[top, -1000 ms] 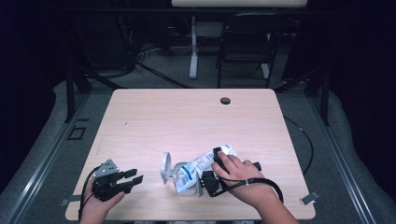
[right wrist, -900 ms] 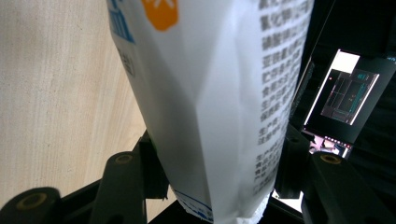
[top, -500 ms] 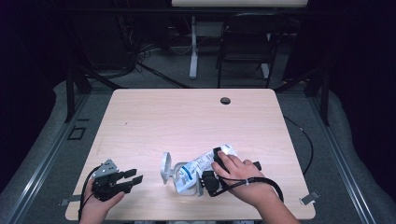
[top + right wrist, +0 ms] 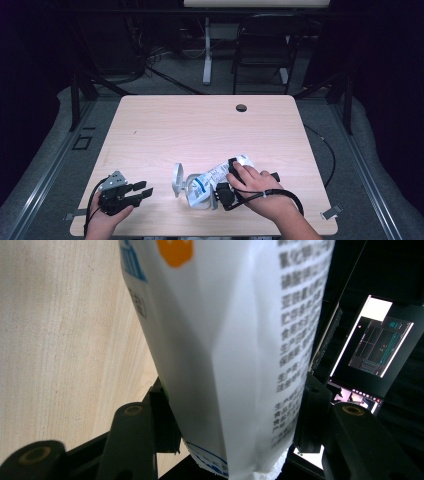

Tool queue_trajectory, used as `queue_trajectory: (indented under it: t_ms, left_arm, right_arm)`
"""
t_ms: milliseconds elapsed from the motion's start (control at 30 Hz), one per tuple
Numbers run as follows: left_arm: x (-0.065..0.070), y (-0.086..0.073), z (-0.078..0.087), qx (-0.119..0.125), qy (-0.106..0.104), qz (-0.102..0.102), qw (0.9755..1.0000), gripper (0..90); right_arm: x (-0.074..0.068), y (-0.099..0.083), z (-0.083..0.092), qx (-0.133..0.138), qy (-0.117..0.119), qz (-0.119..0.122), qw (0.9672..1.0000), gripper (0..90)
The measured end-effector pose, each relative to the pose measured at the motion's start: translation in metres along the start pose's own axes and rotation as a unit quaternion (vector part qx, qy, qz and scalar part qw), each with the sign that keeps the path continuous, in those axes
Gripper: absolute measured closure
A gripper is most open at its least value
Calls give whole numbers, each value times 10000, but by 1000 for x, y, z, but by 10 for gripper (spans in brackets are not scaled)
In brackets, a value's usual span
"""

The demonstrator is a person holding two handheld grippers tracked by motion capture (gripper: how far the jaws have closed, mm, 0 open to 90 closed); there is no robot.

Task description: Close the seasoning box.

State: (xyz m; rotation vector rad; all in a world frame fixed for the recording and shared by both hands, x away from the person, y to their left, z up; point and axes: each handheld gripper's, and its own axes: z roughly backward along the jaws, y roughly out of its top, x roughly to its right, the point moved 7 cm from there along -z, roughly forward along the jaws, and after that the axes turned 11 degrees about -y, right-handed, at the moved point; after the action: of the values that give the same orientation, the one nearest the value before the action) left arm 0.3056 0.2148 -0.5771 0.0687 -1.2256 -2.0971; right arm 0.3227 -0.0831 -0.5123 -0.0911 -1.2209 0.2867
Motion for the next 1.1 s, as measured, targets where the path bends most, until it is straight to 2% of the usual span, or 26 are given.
queue_trajectory:
  t_ms: [933,1100]
  left_arm:
    - [-1,0,1,22,11,11,10000,582]
    - [-1,0,1,1,16,-5,10000,582]
  right_arm:
    - [3,1,1,21,-2,165,9999,500]
    - [4,1,2,-43,-30,230,9997,502]
